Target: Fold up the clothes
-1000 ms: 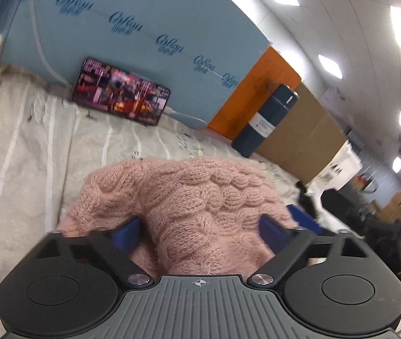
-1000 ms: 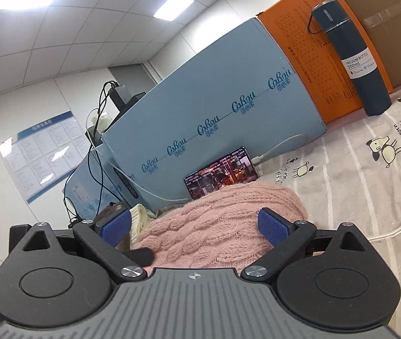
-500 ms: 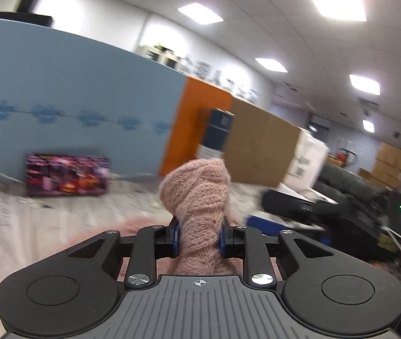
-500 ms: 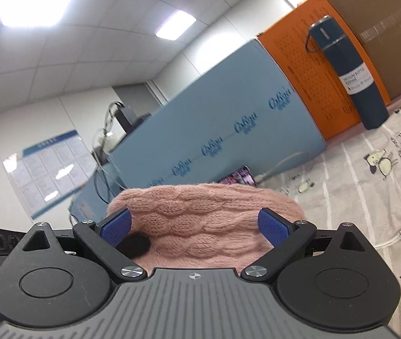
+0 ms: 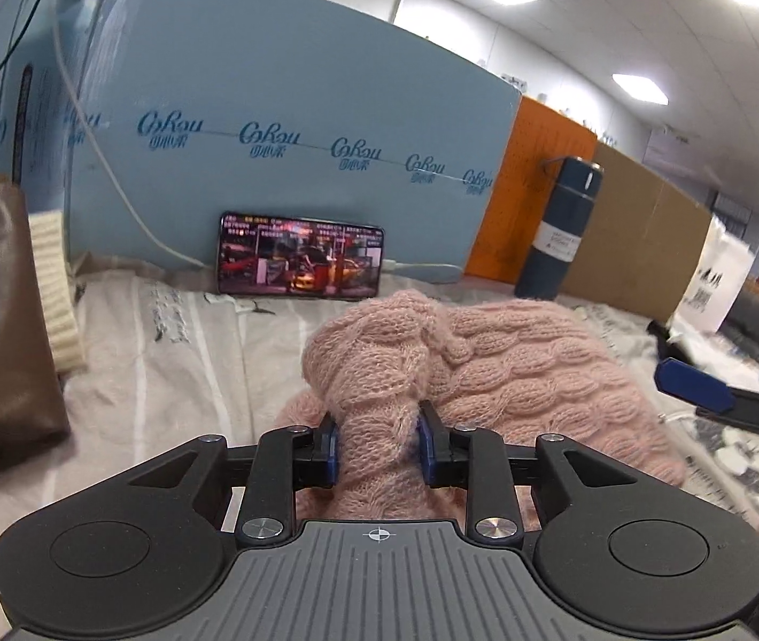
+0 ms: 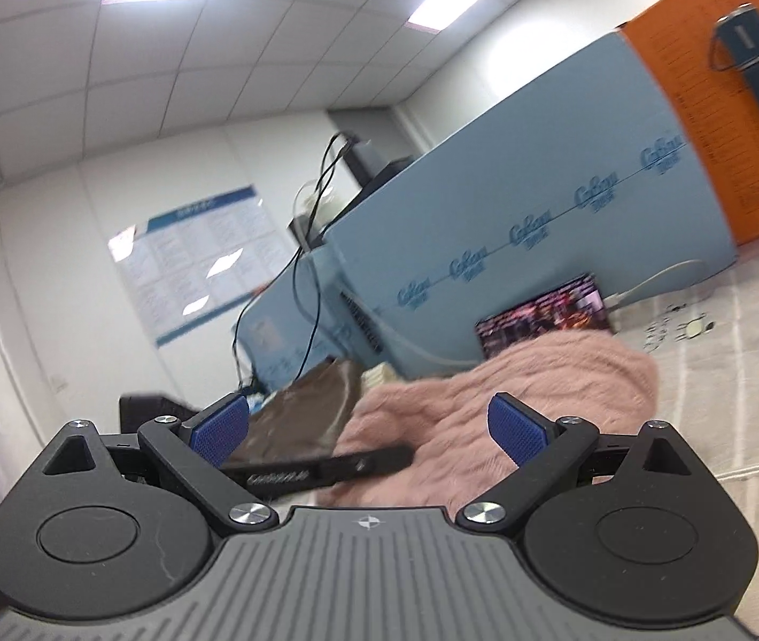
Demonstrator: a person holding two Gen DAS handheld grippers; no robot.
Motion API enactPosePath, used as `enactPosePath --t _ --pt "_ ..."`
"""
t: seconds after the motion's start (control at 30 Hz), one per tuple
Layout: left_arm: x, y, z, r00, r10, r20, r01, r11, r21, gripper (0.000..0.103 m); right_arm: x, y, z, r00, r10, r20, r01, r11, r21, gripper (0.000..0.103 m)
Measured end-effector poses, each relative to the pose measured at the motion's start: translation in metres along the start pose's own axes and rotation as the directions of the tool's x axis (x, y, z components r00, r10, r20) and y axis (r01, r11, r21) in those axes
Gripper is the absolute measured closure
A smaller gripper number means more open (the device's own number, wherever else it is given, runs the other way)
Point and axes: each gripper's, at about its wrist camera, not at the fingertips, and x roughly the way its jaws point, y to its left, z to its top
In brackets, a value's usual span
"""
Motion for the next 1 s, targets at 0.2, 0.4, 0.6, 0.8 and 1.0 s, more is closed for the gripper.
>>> enactPosePath --t 0.2,0.4,0.6,0.8,1.0 --pt "0.016 -0.009 0.007 0.999 0.032 -0.023 -0.031 0.998 0.046 0.074 0.008 -0.003 -0.003 0.996 -0.065 -0.054 0.066 0.998 0.008 0.006" --pt "0.018 -0.006 -0.002 0.999 0.039 -0.012 -0.038 0.998 0.049 0.07 0.023 -0.016 -0.006 0.978 -0.153 -0.14 0.161 0.986 0.045 0.006" --pt "0.003 -0.002 0.002 0.998 0.007 0.065 -0.008 1.0 0.015 0.051 0.021 -0.018 -0.007 0.98 -0.164 -0.116 0.17 0.984 0.047 0.006" --pt "-0.002 0.01 0.002 0.995 0.066 0.076 -0.063 0.997 -0.045 0.034 0.018 -0.02 -0.006 0.981 -0.166 -0.099 0.172 0.984 0.056 0.006" --pt "0.013 0.012 -0.003 0.997 0.08 -0.006 -0.08 0.996 -0.041 0.034 0.02 -0.021 -0.005 0.976 -0.189 -0.108 0.196 0.979 0.059 0.006"
